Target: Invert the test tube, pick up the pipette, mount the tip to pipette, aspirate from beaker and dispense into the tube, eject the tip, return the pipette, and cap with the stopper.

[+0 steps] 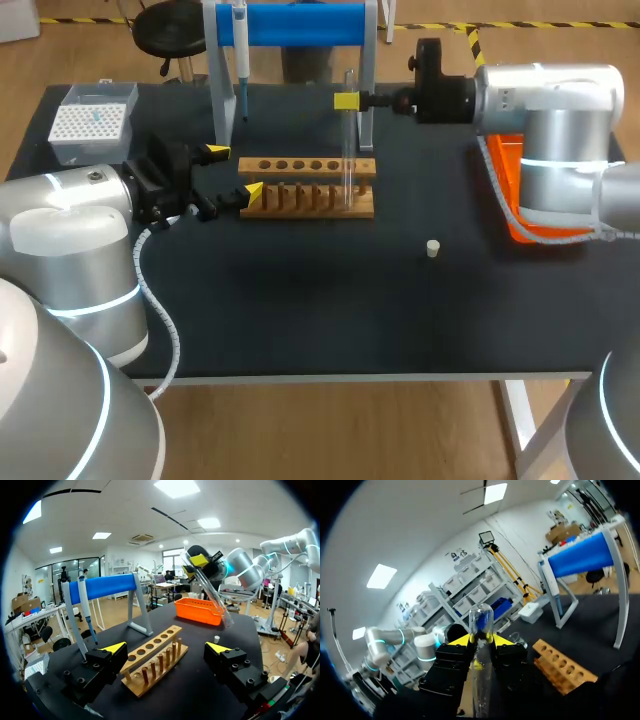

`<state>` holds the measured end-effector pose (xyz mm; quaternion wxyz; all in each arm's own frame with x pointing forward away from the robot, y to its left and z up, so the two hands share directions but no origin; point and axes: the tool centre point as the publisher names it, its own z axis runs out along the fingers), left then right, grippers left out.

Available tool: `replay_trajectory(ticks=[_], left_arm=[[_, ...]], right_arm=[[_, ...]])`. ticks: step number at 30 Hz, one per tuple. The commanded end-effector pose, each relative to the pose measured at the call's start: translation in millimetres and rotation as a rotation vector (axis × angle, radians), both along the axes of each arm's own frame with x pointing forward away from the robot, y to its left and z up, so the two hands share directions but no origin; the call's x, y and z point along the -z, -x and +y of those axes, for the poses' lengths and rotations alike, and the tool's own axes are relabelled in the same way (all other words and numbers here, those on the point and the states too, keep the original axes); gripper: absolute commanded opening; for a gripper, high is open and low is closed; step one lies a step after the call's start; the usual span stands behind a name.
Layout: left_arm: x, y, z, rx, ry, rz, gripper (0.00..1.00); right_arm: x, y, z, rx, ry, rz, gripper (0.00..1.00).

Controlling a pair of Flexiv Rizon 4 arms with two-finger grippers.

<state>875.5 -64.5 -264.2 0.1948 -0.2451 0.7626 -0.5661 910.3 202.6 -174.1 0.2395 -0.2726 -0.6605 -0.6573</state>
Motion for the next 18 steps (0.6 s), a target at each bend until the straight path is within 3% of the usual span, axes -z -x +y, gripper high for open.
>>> replay_trajectory(ticks=[1,6,11,18], left_arm=[[0.9,1.0,-1,-0.006,0.0,-0.003,1.0],[0.9,1.0,-1,-0.006,0.0,-0.003,1.0],[0.9,1.0,-1,-0.006,0.0,-0.003,1.0],[0.9,1.0,-1,-0.006,0.0,-0.003,1.0]], right_arm=[[7,1.5,-3,-0.042,-0.025,0.549,0.0],[13,6.1,-4,-0.053,-0.018,0.682,0.0],[17,11.3,-3,-0.065,0.008,0.706,0.0],[25,16.3,-3,-0.077,0.02,0.8,0.0]])
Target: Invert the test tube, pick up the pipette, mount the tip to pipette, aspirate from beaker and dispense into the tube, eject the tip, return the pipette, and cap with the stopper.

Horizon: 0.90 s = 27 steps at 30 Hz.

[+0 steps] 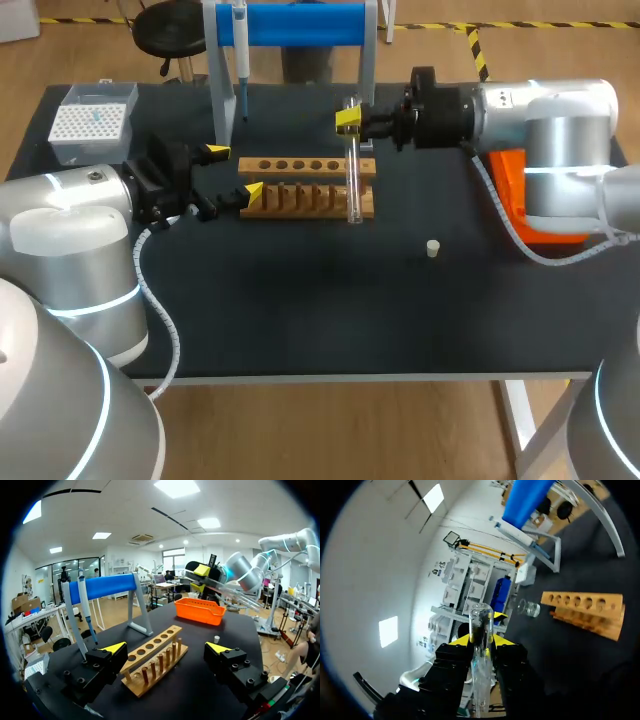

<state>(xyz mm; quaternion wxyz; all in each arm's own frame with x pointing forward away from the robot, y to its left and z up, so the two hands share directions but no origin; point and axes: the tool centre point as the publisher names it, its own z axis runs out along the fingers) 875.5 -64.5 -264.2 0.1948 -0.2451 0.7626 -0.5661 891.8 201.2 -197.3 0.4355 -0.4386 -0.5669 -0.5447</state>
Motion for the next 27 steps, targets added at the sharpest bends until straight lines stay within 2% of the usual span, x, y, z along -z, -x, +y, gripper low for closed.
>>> replay_trajectory(ticks=[1,9,27], left_arm=[[0.9,1.0,-1,-0.006,0.0,-0.003,1.0],[0.9,1.0,-1,-0.006,0.0,-0.003,1.0],[0.9,1.0,-1,-0.006,0.0,-0.003,1.0]], right_arm=[[3,-1.9,-2,-0.04,0.015,0.21,0.0],[11,0.0,0,-0.038,0.008,0.253,0.0],[15,7.7,2,-0.037,-0.011,0.252,0.0]])
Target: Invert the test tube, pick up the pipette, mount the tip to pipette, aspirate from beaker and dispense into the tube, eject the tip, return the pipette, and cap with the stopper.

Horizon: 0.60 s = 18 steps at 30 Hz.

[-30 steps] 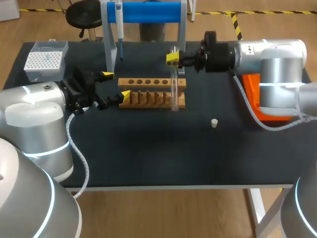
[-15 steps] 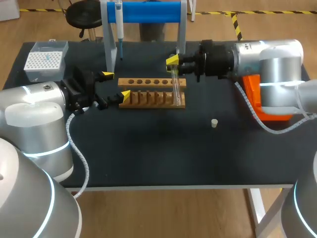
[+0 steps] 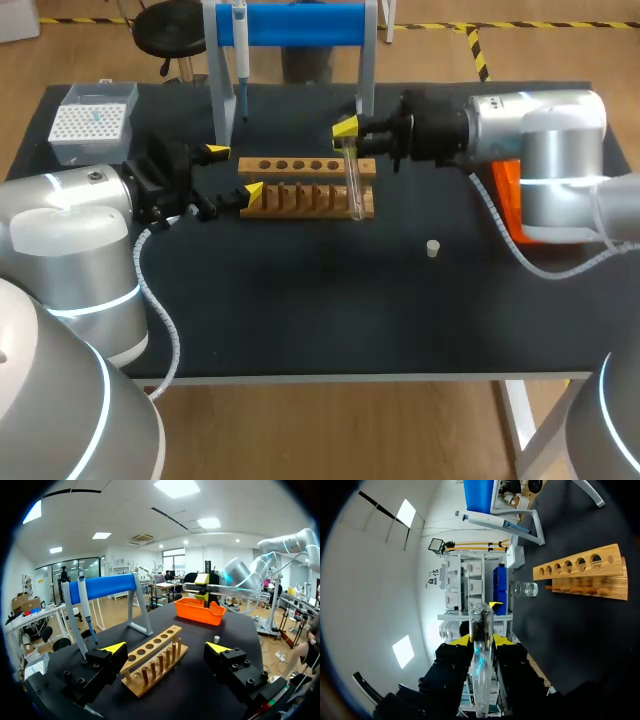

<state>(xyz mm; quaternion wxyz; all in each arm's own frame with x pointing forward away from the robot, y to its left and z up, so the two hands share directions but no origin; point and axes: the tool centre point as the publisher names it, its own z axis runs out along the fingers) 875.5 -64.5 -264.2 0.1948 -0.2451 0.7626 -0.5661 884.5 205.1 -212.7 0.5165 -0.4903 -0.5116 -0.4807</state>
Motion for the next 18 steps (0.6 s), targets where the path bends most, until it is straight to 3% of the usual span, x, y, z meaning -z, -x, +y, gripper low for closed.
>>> replay_trajectory(ticks=[1,18], left_arm=[[0.9,1.0,-1.1,-0.006,0.0,-0.003,1.0],[0.9,1.0,-1.1,-0.006,0.0,-0.003,1.0]], right_arm=[[-0.3,0.3,-1.7,0.001,0.004,-0.002,0.0],[-1.6,-0.1,-3.6,0.014,0.006,-0.01,0.0]])
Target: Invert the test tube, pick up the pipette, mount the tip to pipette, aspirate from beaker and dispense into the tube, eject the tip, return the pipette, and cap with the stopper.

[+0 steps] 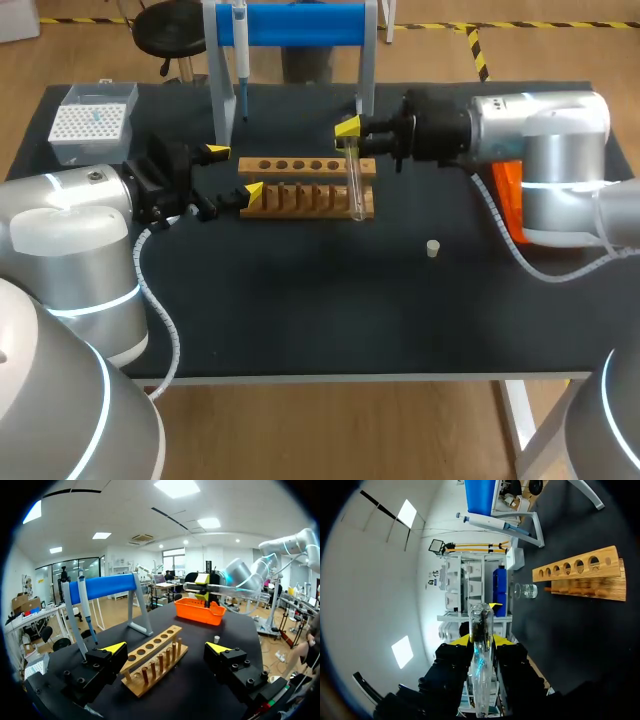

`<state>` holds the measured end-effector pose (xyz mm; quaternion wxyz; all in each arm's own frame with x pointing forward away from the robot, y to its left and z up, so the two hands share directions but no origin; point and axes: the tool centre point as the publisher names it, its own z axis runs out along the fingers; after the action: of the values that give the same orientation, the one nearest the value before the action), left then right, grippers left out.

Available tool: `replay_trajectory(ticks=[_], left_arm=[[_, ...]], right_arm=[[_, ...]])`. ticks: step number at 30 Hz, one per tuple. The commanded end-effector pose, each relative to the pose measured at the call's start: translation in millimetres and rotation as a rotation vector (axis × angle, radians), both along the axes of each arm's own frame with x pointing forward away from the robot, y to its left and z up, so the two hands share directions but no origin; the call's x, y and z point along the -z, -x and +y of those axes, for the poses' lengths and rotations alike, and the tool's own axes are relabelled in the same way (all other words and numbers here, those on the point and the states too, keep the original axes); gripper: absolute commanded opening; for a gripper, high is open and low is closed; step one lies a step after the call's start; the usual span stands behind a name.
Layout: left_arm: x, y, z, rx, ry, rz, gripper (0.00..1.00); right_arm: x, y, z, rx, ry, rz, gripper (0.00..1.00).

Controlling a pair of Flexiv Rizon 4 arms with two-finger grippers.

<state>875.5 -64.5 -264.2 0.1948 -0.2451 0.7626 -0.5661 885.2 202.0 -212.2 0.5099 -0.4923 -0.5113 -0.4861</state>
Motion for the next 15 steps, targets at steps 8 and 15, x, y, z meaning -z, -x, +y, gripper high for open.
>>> replay_trajectory(ticks=[8,15], left_arm=[[-9.5,2.6,-10,0.191,0.022,-0.373,1.0],[-17.2,6.1,-21,0.44,-0.175,-0.584,1.0]], right_arm=[[-1,0.6,-1,0.0,0.004,0.0,0.0],[-1,0.6,-1,0.0,0.004,0.0,0.0]])
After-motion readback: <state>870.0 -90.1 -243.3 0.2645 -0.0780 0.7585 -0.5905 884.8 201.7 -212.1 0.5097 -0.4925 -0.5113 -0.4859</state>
